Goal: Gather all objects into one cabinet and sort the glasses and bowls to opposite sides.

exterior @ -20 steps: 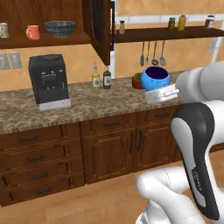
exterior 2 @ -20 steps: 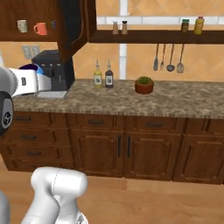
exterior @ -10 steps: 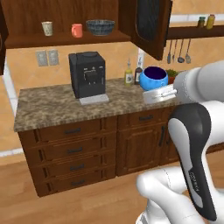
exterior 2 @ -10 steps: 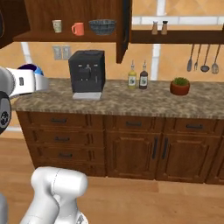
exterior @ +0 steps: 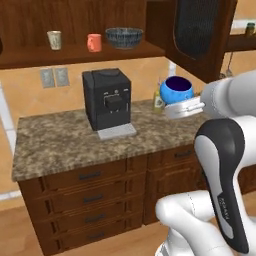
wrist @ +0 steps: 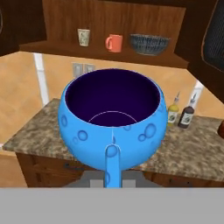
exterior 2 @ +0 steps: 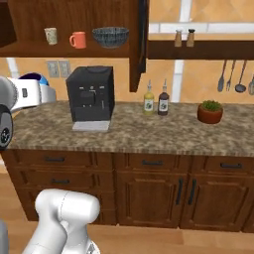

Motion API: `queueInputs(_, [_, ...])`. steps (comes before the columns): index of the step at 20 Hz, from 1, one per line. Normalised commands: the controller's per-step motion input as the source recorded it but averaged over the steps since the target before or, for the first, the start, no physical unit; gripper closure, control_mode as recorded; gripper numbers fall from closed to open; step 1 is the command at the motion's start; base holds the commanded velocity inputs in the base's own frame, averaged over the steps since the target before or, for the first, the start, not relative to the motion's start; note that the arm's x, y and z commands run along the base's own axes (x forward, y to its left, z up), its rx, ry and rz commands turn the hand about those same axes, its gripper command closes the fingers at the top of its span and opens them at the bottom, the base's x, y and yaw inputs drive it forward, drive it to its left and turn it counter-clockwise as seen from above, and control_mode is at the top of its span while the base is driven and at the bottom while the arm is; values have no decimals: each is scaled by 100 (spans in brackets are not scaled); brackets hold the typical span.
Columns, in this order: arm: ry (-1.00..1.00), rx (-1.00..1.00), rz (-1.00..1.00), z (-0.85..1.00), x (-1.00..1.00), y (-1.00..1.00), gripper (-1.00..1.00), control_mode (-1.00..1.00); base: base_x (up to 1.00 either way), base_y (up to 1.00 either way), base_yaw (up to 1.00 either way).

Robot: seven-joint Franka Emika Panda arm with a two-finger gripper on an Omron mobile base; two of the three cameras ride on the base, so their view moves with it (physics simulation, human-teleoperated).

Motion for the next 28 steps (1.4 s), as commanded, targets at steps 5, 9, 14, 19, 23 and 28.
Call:
queueInputs(5, [0, 0, 0, 0, 0, 0, 100, 100, 100, 60, -12])
queueInputs(9, [0, 0, 0, 0, 0, 0, 100, 100, 84, 73, -11])
queueInputs(14, [0, 0, 0, 0, 0, 0, 100, 100, 31, 54, -3])
queueInputs(19, [0, 0, 0, 0, 0, 0, 100, 100, 9, 25, 0])
queueInputs(23, [0, 0, 0, 0, 0, 0, 100, 100, -39, 62, 4])
queueInputs(28, [0, 0, 0, 0, 0, 0, 100, 100, 10, 43, 1])
